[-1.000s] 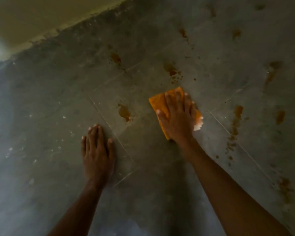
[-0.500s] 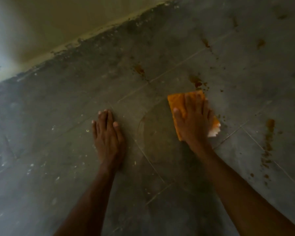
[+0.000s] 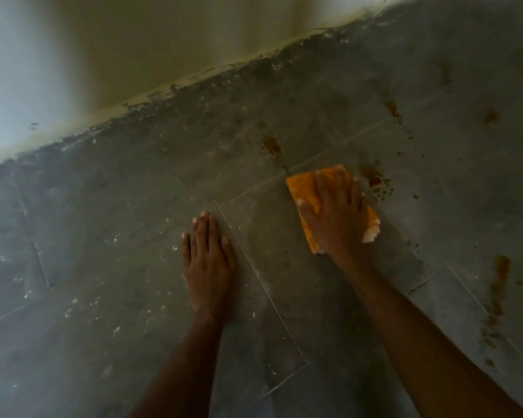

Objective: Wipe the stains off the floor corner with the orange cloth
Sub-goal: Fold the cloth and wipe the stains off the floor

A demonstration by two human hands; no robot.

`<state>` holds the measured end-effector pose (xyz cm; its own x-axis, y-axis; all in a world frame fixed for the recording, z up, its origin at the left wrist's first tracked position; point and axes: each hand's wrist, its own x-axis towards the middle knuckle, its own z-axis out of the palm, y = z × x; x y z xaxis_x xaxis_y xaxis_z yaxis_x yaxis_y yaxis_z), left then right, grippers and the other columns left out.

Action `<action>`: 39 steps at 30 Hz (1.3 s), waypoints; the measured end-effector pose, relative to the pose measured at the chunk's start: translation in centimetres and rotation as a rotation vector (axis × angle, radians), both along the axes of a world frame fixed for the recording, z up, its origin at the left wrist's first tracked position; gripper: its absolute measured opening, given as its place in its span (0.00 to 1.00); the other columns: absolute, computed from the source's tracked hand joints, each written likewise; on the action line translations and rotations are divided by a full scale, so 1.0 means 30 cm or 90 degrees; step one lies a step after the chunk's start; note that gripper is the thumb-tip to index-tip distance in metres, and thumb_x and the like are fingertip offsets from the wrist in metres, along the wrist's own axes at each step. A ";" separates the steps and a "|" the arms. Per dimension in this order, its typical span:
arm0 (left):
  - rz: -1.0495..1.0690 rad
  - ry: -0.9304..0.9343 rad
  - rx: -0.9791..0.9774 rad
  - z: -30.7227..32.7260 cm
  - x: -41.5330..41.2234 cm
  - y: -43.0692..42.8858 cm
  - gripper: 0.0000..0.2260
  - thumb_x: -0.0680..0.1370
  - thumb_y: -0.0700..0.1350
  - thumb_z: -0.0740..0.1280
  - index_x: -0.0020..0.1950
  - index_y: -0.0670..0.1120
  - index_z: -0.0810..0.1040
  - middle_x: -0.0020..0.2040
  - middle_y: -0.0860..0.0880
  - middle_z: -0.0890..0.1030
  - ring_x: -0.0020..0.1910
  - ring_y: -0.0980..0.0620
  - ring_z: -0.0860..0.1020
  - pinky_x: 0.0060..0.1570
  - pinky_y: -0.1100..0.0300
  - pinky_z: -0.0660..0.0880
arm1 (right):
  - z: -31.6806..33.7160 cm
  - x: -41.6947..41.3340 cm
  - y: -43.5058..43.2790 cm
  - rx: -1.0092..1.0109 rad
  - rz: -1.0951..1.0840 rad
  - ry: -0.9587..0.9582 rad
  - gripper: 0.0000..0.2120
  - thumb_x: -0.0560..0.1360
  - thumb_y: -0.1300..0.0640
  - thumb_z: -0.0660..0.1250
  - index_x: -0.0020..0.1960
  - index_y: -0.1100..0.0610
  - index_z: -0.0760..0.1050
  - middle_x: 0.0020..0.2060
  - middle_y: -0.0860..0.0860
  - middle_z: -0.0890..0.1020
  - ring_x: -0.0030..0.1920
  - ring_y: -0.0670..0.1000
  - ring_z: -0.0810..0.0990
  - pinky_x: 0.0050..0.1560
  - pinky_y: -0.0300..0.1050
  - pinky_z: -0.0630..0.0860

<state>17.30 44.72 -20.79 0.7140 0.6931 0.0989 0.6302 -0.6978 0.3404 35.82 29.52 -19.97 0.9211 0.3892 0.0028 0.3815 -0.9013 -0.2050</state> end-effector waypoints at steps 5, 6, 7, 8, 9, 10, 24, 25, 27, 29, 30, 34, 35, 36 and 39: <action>-0.003 -0.013 -0.026 -0.002 -0.003 0.005 0.22 0.83 0.45 0.52 0.77 0.42 0.60 0.78 0.45 0.62 0.78 0.50 0.57 0.77 0.49 0.52 | 0.011 -0.160 0.173 0.001 0.188 -0.011 0.31 0.80 0.35 0.52 0.80 0.43 0.55 0.81 0.53 0.55 0.81 0.62 0.51 0.77 0.63 0.55; -0.004 -0.011 -0.025 0.001 -0.005 0.005 0.22 0.83 0.45 0.52 0.77 0.42 0.60 0.78 0.45 0.62 0.78 0.50 0.57 0.77 0.48 0.52 | 0.013 -0.228 0.121 0.010 0.246 -0.006 0.31 0.80 0.35 0.52 0.80 0.43 0.54 0.82 0.52 0.53 0.81 0.60 0.49 0.78 0.61 0.53; -0.006 -0.011 -0.021 0.004 -0.003 0.004 0.22 0.83 0.45 0.52 0.77 0.42 0.60 0.77 0.45 0.62 0.78 0.50 0.57 0.77 0.48 0.53 | 0.020 -0.276 0.054 0.020 0.282 -0.001 0.31 0.80 0.35 0.54 0.80 0.42 0.54 0.82 0.50 0.52 0.81 0.58 0.49 0.78 0.60 0.53; -0.007 -0.012 -0.018 0.007 -0.002 0.002 0.22 0.83 0.45 0.53 0.77 0.42 0.61 0.77 0.44 0.63 0.78 0.49 0.58 0.77 0.48 0.53 | 0.016 -0.305 -0.019 0.028 0.294 -0.002 0.31 0.80 0.35 0.55 0.80 0.41 0.56 0.82 0.49 0.53 0.81 0.57 0.51 0.78 0.59 0.55; -0.008 -0.014 -0.017 0.009 -0.001 0.003 0.22 0.82 0.45 0.53 0.77 0.41 0.61 0.77 0.44 0.63 0.77 0.49 0.58 0.77 0.48 0.53 | 0.012 -0.305 -0.084 0.026 0.287 -0.010 0.31 0.79 0.34 0.57 0.79 0.41 0.58 0.81 0.48 0.55 0.81 0.57 0.53 0.77 0.59 0.56; -0.006 -0.012 -0.020 0.007 -0.002 0.002 0.22 0.82 0.45 0.54 0.76 0.41 0.61 0.77 0.44 0.63 0.77 0.49 0.58 0.77 0.48 0.53 | 0.009 -0.273 -0.133 0.017 0.257 -0.011 0.31 0.78 0.34 0.57 0.79 0.41 0.59 0.81 0.48 0.56 0.80 0.58 0.55 0.77 0.60 0.58; -0.008 0.028 -0.002 0.017 0.002 -0.001 0.24 0.82 0.48 0.52 0.76 0.40 0.61 0.77 0.42 0.63 0.77 0.48 0.58 0.76 0.45 0.55 | 0.004 -0.085 0.205 0.041 0.320 -0.007 0.30 0.79 0.36 0.54 0.80 0.43 0.57 0.81 0.48 0.57 0.80 0.58 0.55 0.76 0.61 0.59; -0.012 0.029 -0.001 0.018 0.003 0.001 0.24 0.82 0.48 0.52 0.76 0.40 0.61 0.77 0.42 0.63 0.77 0.48 0.58 0.76 0.45 0.55 | 0.003 -0.054 0.174 0.033 0.293 -0.003 0.30 0.79 0.36 0.54 0.79 0.42 0.58 0.81 0.48 0.57 0.80 0.58 0.55 0.76 0.61 0.58; -0.008 0.027 -0.002 0.016 0.007 0.003 0.24 0.82 0.48 0.52 0.76 0.40 0.61 0.77 0.42 0.63 0.77 0.48 0.58 0.76 0.44 0.56 | 0.006 0.099 0.216 0.005 0.163 -0.011 0.30 0.79 0.37 0.51 0.79 0.44 0.59 0.81 0.51 0.58 0.80 0.60 0.55 0.77 0.62 0.55; -0.011 0.030 0.000 0.011 0.005 0.001 0.24 0.82 0.48 0.53 0.76 0.40 0.61 0.77 0.42 0.62 0.78 0.48 0.57 0.75 0.44 0.57 | 0.045 0.285 0.359 0.025 0.020 0.029 0.30 0.80 0.38 0.50 0.80 0.47 0.58 0.81 0.54 0.56 0.81 0.62 0.51 0.77 0.65 0.52; -0.013 0.028 0.001 0.005 0.004 0.004 0.24 0.82 0.47 0.53 0.76 0.40 0.61 0.77 0.42 0.62 0.78 0.48 0.57 0.75 0.44 0.57 | 0.064 0.362 0.447 0.041 0.005 0.063 0.30 0.81 0.39 0.51 0.80 0.48 0.57 0.81 0.54 0.55 0.81 0.62 0.49 0.78 0.65 0.50; -0.024 0.027 0.012 -0.004 0.003 0.014 0.23 0.82 0.46 0.52 0.76 0.39 0.61 0.77 0.42 0.62 0.78 0.48 0.57 0.75 0.44 0.57 | 0.074 0.306 0.631 0.003 0.260 0.046 0.29 0.82 0.39 0.52 0.80 0.46 0.55 0.81 0.52 0.55 0.81 0.62 0.50 0.78 0.65 0.51; -0.024 0.029 0.009 -0.003 0.002 0.014 0.23 0.82 0.45 0.52 0.76 0.39 0.61 0.77 0.42 0.62 0.78 0.48 0.57 0.75 0.44 0.57 | 0.064 0.221 0.599 -0.005 0.330 0.022 0.29 0.82 0.39 0.52 0.80 0.45 0.55 0.81 0.51 0.56 0.81 0.61 0.51 0.77 0.64 0.53; -0.023 0.032 0.007 -0.002 0.002 0.010 0.23 0.82 0.45 0.52 0.76 0.39 0.61 0.77 0.42 0.62 0.78 0.48 0.57 0.75 0.44 0.57 | 0.054 0.129 0.528 -0.006 0.375 -0.002 0.29 0.81 0.38 0.52 0.80 0.44 0.55 0.81 0.50 0.57 0.81 0.59 0.52 0.77 0.62 0.54; -0.021 0.040 0.005 0.004 0.004 0.013 0.24 0.82 0.46 0.54 0.77 0.40 0.60 0.77 0.42 0.61 0.78 0.48 0.56 0.76 0.45 0.56 | 0.032 -0.012 0.232 0.003 0.378 -0.018 0.30 0.80 0.36 0.52 0.80 0.41 0.56 0.81 0.46 0.58 0.80 0.56 0.57 0.74 0.58 0.60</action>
<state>17.44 45.10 -20.66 0.7416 0.6684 0.0581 0.6268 -0.7212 0.2949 35.46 36.49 -19.02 0.5456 0.8376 0.0277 0.8254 -0.5314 -0.1905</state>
